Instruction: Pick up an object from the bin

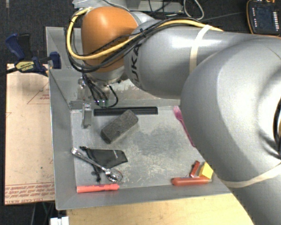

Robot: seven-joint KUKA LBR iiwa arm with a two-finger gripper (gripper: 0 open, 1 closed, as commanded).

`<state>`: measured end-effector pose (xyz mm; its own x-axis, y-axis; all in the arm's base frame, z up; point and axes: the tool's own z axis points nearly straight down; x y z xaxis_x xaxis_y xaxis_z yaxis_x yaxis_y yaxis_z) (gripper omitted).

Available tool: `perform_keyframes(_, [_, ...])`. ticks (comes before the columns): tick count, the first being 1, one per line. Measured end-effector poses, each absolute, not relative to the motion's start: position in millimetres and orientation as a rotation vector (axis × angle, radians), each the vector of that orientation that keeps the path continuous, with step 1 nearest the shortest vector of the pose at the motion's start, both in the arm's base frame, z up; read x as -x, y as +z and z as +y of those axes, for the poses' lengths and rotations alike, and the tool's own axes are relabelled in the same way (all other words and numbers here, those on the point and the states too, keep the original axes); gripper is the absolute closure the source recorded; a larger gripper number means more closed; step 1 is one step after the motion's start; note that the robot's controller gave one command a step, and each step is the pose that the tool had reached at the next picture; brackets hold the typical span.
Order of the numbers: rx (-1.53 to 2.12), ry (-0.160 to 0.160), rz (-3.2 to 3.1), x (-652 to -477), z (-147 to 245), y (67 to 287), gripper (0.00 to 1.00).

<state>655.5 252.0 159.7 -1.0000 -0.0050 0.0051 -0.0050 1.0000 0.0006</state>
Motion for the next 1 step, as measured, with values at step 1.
perform_keyframes(1, [0.0,-0.003,-3.143,-657.4,250.4,165.6,0.0])
